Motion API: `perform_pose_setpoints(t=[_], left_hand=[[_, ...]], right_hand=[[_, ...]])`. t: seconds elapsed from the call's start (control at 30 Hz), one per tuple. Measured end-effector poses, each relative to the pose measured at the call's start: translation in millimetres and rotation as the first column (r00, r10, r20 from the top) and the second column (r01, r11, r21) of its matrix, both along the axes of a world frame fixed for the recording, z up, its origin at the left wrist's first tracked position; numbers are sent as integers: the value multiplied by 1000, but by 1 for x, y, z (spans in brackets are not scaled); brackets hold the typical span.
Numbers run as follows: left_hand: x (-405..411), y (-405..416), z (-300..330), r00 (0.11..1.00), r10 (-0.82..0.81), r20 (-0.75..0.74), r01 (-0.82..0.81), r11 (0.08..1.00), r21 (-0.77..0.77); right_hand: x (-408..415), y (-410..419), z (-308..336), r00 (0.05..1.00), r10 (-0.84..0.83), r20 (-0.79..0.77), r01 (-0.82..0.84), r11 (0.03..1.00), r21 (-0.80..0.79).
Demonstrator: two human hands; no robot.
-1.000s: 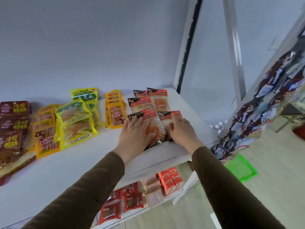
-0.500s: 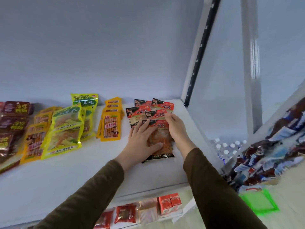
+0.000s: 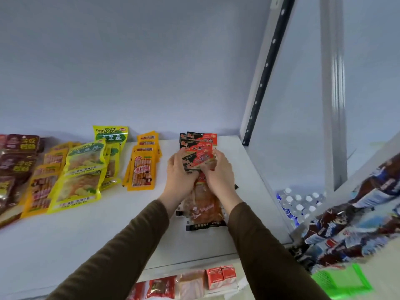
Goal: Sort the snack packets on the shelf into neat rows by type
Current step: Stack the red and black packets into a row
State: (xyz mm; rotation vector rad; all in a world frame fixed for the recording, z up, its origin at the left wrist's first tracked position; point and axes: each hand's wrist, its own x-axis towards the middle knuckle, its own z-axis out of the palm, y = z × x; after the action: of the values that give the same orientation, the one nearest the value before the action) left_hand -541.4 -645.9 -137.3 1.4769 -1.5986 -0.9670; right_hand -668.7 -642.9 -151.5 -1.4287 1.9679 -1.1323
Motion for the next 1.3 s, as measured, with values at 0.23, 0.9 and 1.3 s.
perform_pose_setpoints(t=[0.23,0.9,1.3], left_hand=[[0,-34,19,790,305,-532,-55,900,433],[1,-54,9,973,96,-211,-51,977,209],[1,-102,36,918,184,-351,13,871,491]], right_hand=[[8,-25,9,943,-10,333,25,999,-42],[-22,-35,39,967,108,-231,-25,943,332],[-4,-84,25,964,-119,236,76,980,182]])
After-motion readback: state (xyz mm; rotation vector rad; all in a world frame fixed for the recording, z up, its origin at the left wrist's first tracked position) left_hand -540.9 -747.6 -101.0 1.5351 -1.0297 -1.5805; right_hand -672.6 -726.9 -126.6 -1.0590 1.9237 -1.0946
